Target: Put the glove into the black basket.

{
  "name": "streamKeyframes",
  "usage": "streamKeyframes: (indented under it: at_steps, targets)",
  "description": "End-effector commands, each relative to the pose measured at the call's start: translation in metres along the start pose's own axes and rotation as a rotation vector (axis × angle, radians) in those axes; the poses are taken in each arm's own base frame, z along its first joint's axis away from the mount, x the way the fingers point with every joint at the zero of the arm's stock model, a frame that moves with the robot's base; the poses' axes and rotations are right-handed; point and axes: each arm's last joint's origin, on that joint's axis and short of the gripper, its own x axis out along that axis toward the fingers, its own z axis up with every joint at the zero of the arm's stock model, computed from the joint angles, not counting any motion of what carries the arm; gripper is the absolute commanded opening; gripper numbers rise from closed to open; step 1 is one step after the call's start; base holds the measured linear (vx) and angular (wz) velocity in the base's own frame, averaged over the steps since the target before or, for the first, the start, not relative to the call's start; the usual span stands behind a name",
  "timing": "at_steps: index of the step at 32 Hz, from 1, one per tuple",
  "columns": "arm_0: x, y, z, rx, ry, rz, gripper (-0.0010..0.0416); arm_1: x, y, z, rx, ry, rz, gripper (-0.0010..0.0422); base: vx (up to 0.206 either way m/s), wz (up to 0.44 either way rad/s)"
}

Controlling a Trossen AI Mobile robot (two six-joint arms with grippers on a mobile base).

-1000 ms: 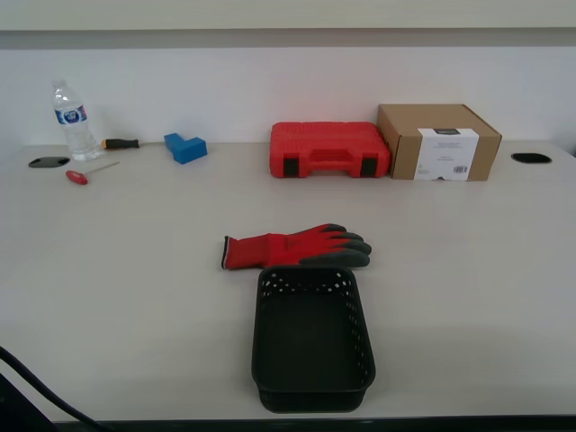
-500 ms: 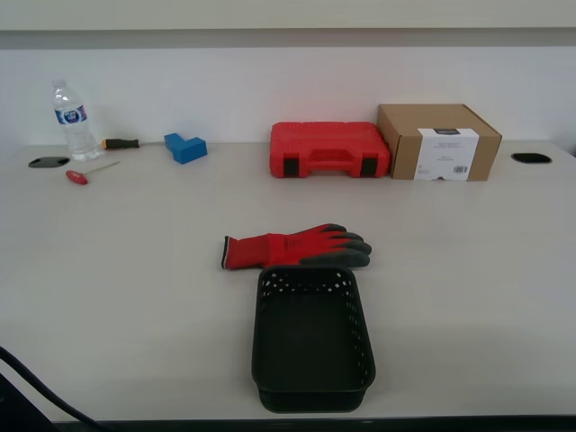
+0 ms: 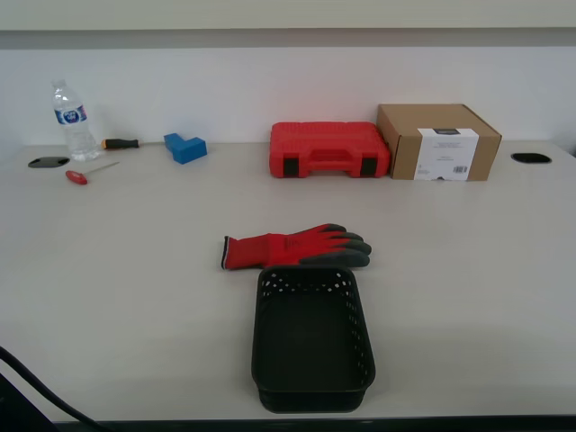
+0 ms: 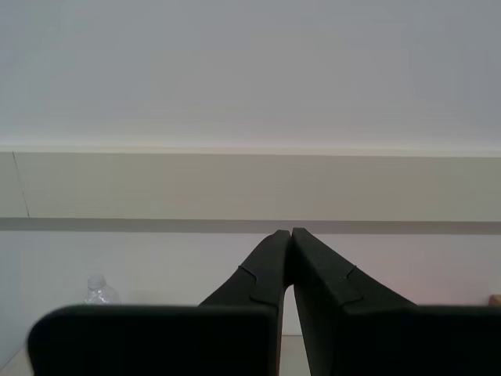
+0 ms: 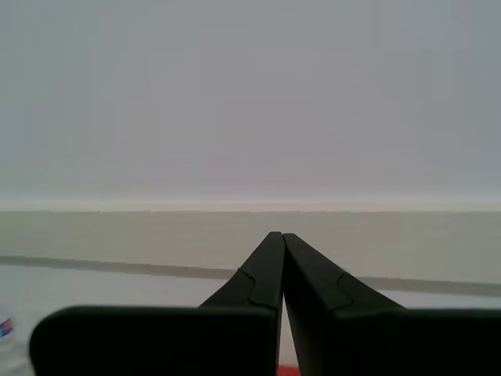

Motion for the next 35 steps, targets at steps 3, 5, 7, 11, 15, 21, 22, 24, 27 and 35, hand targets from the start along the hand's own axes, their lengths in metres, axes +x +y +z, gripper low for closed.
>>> streamKeyframes:
  at_steps: [3,5,7,11,15,21,22,24,27,35]
  targets:
    - [0.021,-0.002,0.004,0.044,0.262,0.006,0.0001,0.000,0.000,0.001,0.000,-0.005,0.001,0.0000,0.000,0.000]
    - [0.032,-0.003,0.002,0.050,0.396,0.021,0.0001,0.000,0.000,0.001,0.000,-0.005,0.001,0.0000,0.000,0.000]
    - [0.045,-0.004,-0.004,0.069,0.503,0.071,0.0001,0.000,0.000,0.001,0.000,-0.004,0.001,0.0000,0.000,0.000]
    - [0.065,0.004,-0.022,0.131,0.649,0.166,0.0001,0.000,0.000,0.001,0.000,-0.003,0.001,0.0000,0.000,0.000]
    - [0.081,0.034,-0.060,0.147,0.785,0.269,0.0001,0.000,0.000,0.000,0.000,-0.002,0.001,0.0000,0.000,0.000]
    - [0.092,0.083,-0.117,0.092,0.982,0.327,0.0001,0.000,0.000,0.000,0.000,-0.002,0.001,0.0000,0.000,0.000]
    - [0.093,0.093,-0.131,0.075,1.025,0.333,0.0001,0.000,0.000,0.000,0.000,-0.002,0.001,0.0000,0.000,0.000]
    - [0.094,0.102,-0.147,0.070,1.075,0.356,0.0001,0.000,0.000,0.000,0.000,-0.002,0.001,0.0000,0.000,0.000]
    - [0.092,0.115,-0.170,0.066,1.147,0.381,0.0001,0.000,0.000,0.000,0.000,-0.002,0.001,0.0000,0.000,0.000]
    - [0.112,0.131,-0.222,0.046,1.285,0.403,0.0001,0.000,0.000,0.000,0.000,-0.002,0.001,0.0000,0.000,0.000]
